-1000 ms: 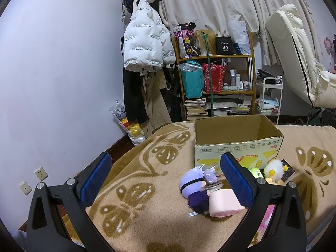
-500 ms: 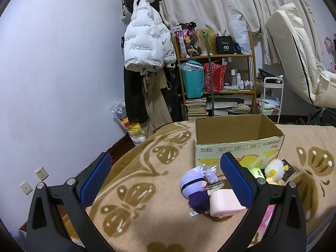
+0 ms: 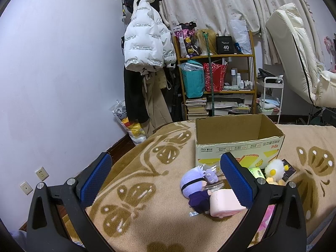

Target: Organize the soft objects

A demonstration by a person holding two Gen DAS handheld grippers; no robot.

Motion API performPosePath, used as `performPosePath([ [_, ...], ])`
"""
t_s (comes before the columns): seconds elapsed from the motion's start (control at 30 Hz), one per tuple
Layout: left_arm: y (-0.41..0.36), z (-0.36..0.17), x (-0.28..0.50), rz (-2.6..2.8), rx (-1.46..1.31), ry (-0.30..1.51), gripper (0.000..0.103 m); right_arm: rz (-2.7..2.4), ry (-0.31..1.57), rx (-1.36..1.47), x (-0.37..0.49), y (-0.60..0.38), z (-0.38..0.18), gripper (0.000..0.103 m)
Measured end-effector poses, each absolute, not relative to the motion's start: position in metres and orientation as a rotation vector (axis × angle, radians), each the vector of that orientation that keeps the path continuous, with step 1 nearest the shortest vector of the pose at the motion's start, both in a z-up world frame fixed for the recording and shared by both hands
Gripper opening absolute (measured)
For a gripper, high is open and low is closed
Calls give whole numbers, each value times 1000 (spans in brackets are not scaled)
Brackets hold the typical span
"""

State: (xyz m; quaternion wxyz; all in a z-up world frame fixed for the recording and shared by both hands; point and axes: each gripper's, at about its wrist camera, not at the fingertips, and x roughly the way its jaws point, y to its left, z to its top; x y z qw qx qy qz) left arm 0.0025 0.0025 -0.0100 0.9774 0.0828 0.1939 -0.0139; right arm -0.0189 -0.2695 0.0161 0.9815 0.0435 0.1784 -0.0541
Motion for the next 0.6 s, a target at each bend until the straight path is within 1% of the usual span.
performPosePath([
  [0.6, 4, -12, 3, -26, 169, 391, 102, -109, 359, 88, -19, -270, 16, 103],
])
